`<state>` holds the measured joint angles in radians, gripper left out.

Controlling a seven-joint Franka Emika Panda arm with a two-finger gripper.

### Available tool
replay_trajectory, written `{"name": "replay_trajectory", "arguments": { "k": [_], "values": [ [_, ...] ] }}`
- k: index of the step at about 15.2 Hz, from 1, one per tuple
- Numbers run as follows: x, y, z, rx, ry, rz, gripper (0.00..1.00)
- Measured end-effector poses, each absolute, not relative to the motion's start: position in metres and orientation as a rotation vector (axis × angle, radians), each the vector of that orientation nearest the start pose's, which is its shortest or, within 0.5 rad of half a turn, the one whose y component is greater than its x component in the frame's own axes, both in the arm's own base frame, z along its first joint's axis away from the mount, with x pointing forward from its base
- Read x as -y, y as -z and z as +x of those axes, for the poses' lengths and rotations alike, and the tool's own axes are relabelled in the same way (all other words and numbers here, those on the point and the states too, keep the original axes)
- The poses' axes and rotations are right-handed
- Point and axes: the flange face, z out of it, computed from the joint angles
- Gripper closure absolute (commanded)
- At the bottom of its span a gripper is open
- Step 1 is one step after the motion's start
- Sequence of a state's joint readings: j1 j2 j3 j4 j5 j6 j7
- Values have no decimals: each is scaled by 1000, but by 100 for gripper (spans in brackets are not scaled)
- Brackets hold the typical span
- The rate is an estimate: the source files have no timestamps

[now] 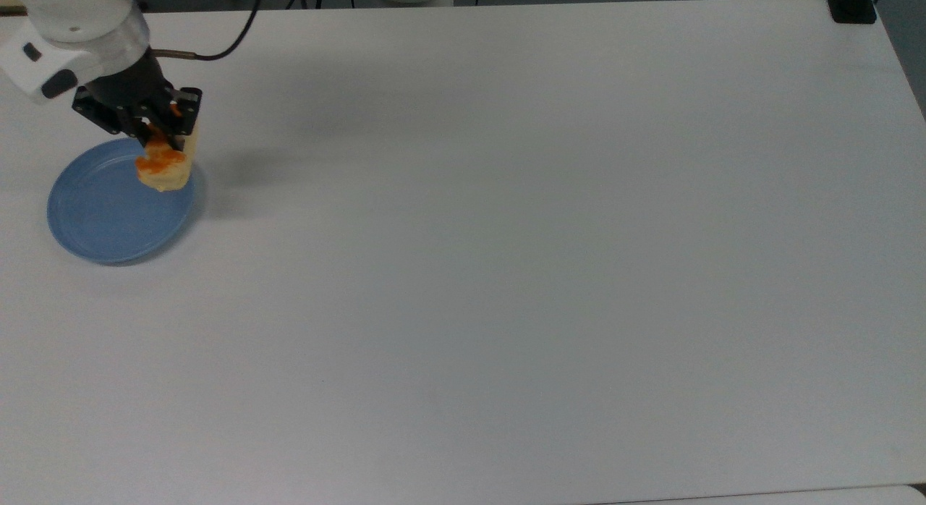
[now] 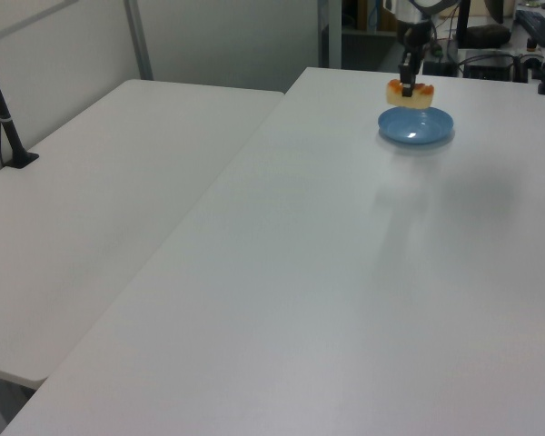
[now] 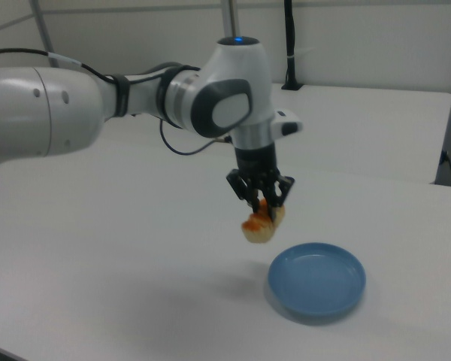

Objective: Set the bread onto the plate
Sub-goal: 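Carry the held bread roll over the blue plate and lower it, then open the gripper to release the bread onto the plate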

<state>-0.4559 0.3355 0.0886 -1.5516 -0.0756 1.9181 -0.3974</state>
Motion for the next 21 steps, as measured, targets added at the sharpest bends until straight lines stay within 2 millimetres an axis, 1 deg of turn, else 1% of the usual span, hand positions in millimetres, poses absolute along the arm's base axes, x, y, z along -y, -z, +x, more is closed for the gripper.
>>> {"name": "replay_trajectory", "arguments": {
  "k": [2,4,8,9,11,12,13,14,15,19,21],
  "values": [
    [281,-449,605,81,19,-3180,66],
    [302,-434,606,68,68,-3188,66],
    [318,-382,619,50,115,-3192,66],
    [321,-373,621,46,126,-3193,66],
    [325,-362,622,40,130,-3192,64],
    [327,-360,621,36,132,-3192,55],
    [329,-358,621,32,136,-3193,35],
    [330,-356,621,29,135,-3193,7],
    [332,-354,620,26,128,-3194,0],
    [343,-342,614,25,100,-3193,0],
    [343,-342,614,24,100,-3193,0]
  ]
}}
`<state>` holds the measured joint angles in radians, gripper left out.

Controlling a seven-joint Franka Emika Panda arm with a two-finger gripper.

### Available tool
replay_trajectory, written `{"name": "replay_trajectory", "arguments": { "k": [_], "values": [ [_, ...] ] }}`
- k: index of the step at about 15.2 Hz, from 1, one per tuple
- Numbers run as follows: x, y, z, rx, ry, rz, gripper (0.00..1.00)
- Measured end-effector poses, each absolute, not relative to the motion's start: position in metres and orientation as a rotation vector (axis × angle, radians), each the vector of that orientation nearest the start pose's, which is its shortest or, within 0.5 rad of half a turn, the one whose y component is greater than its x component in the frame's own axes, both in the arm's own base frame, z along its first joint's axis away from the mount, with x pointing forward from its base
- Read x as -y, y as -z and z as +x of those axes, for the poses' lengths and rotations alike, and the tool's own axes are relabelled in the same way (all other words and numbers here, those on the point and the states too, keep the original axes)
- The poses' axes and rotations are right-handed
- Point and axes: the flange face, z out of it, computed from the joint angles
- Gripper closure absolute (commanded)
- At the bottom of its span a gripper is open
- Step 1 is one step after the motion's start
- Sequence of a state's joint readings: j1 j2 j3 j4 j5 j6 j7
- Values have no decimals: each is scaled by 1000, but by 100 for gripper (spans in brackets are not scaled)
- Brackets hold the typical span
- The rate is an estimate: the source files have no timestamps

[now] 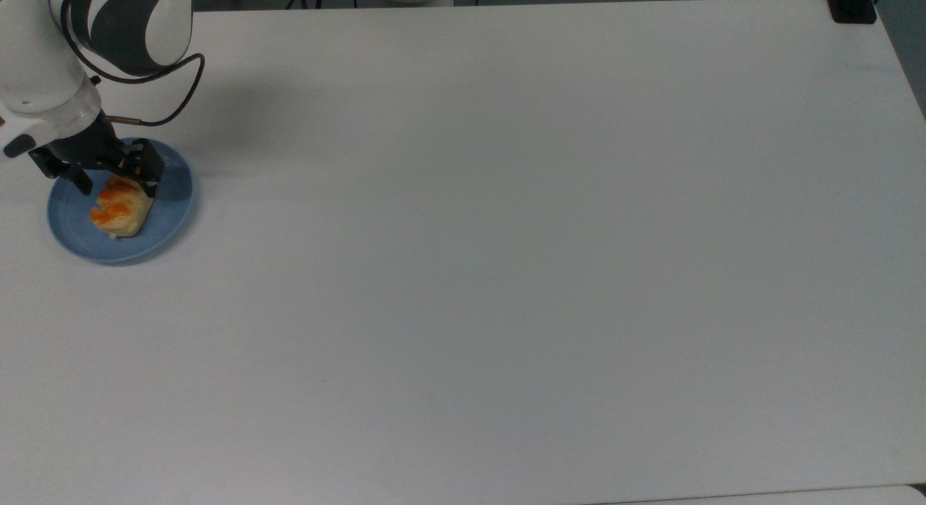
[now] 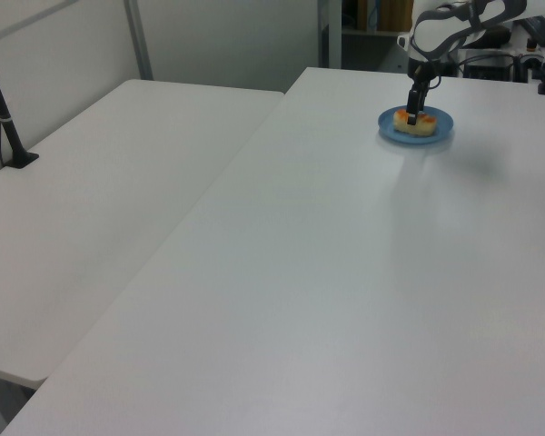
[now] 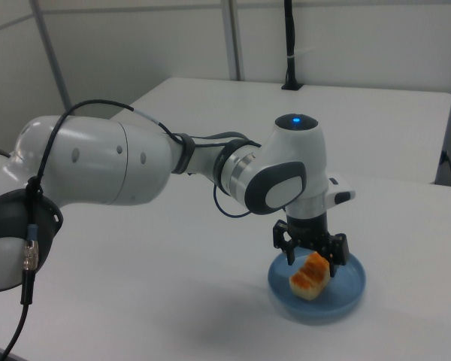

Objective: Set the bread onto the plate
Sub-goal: 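Open the gripper to release the bread onto the plate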

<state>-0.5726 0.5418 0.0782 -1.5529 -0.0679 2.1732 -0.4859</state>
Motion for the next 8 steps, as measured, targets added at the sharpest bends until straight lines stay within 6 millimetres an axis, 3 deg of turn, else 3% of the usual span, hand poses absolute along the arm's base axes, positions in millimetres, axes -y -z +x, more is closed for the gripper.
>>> {"name": "replay_trajectory", "arguments": {
  "k": [2,4,5,8],
  "values": [
    [344,-346,615,23,111,-3197,0],
    [344,-364,615,-34,142,-3206,0],
    [342,-379,612,-100,141,-3204,0],
    [324,-454,595,-333,121,-3185,0]
  ]
}}
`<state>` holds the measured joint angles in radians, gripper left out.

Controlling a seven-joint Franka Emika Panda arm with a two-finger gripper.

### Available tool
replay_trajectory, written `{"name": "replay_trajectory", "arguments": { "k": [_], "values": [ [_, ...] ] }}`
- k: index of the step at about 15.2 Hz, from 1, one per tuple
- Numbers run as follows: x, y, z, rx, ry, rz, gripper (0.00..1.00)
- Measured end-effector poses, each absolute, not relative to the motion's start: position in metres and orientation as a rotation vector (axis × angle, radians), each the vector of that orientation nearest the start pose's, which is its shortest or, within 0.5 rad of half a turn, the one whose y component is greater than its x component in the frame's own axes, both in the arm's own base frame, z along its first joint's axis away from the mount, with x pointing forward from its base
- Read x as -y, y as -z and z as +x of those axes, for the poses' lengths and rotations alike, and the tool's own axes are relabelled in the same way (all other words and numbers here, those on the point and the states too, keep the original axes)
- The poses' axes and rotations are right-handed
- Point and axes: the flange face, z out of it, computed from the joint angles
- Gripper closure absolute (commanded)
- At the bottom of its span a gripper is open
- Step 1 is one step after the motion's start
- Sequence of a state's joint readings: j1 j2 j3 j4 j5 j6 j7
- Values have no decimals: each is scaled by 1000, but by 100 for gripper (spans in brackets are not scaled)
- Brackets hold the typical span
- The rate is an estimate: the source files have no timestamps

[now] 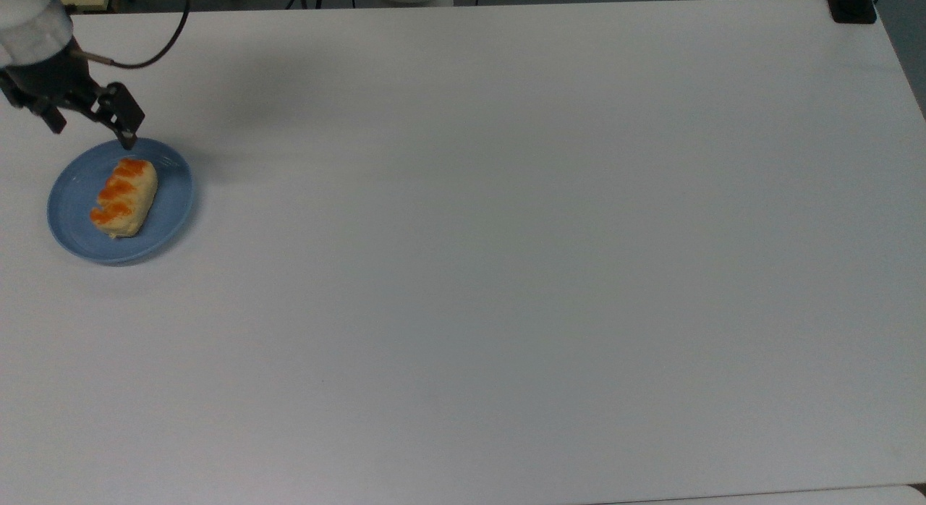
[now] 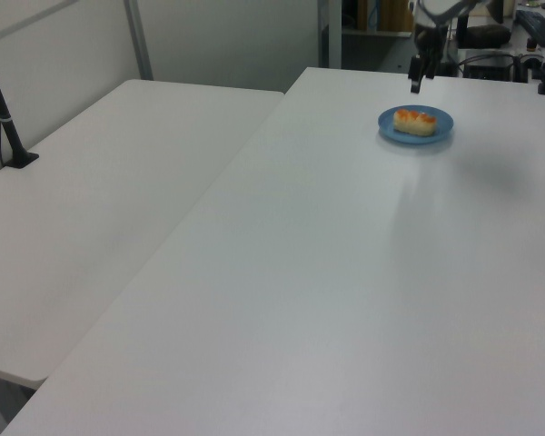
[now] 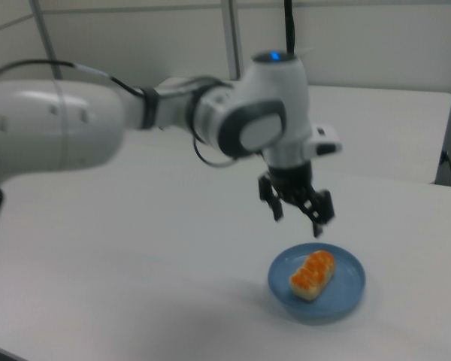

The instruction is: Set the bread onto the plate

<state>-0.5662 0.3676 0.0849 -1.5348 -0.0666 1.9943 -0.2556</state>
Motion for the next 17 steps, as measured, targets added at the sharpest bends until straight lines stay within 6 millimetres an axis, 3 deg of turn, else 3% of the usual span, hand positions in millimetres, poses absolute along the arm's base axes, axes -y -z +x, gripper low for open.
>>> {"name": "replay_trajectory", "arguments": {
  "k": [2,4,6,10,13,17],
  "values": [
    [295,-499,585,-396,91,-3174,0],
    [249,-536,583,-423,69,-3169,0],
    [206,-571,577,-488,67,-3163,0],
    [145,-626,552,-495,79,-3131,0],
    [110,-648,546,-442,132,-3107,0],
    [71,-650,547,-336,136,-3106,0]
  ]
}}
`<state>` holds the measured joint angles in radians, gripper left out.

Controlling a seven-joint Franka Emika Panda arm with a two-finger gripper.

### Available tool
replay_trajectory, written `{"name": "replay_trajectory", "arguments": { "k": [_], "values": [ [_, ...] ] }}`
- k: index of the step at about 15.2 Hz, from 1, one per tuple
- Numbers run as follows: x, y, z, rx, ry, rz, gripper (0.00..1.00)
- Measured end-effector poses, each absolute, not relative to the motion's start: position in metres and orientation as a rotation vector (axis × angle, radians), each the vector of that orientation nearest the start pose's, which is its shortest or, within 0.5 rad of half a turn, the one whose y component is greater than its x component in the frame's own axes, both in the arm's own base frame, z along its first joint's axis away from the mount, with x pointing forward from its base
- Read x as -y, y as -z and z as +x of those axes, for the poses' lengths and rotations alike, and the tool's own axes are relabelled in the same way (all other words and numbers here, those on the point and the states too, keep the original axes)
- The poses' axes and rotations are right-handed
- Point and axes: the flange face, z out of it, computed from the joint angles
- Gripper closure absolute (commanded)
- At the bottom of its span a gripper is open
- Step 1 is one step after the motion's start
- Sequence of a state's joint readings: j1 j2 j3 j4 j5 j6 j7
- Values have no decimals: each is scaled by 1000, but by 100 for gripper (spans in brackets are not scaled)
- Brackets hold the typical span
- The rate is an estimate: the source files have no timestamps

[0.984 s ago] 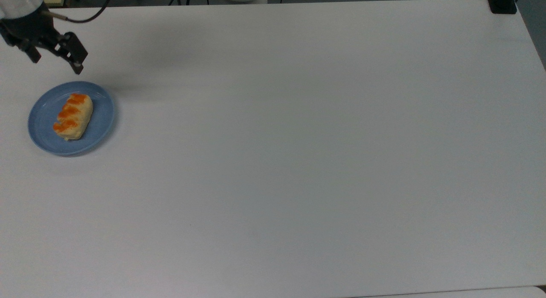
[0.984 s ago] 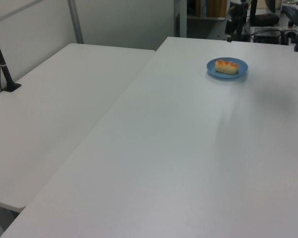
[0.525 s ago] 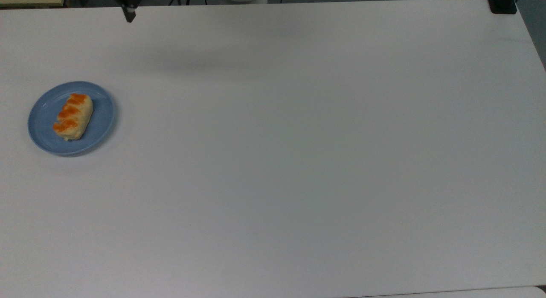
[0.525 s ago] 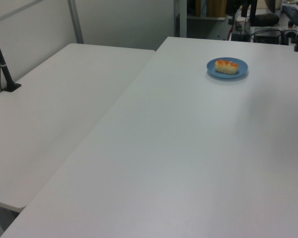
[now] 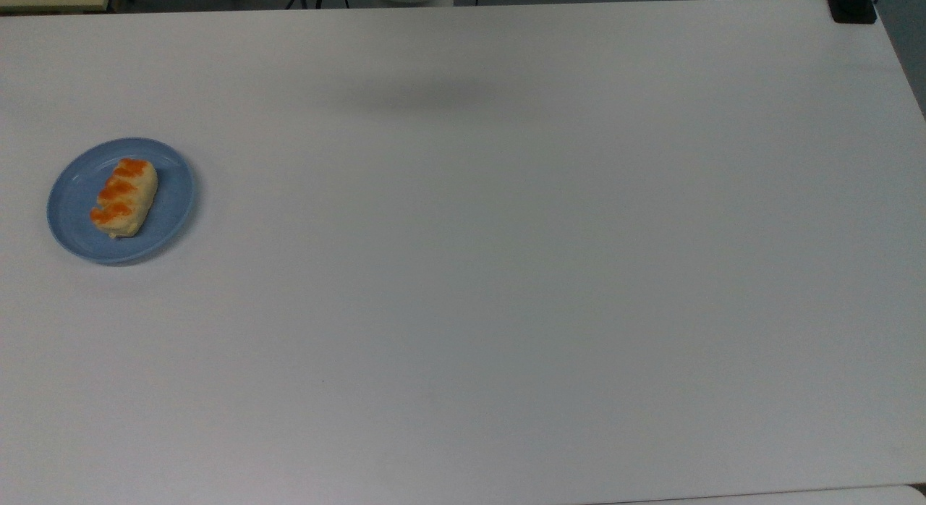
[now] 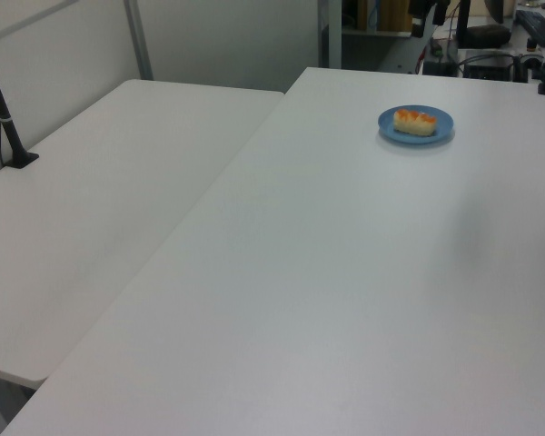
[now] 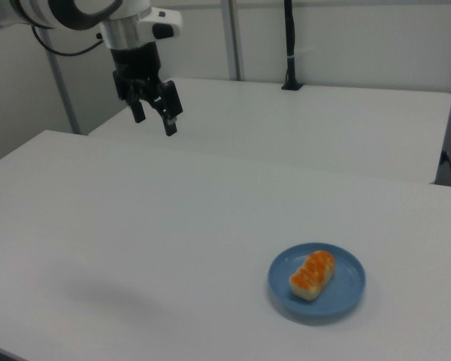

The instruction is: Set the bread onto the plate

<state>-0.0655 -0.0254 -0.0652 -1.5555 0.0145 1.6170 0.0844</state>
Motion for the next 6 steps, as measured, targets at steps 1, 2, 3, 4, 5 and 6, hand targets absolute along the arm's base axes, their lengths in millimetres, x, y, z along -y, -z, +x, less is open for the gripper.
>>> {"name": "replay_trajectory", "arguments": {
  "k": [1,2,3,4,5,6],
  "values": [
    [59,-648,549,-299,128,-3107,0],
    [47,-645,550,-249,121,-3111,0],
    [33,-643,551,-188,114,-3115,0],
    [21,-641,552,-137,107,-3118,0],
    [11,-639,553,-104,100,-3120,0],
    [6,-638,553,-85,97,-3120,0]
  ]
}}
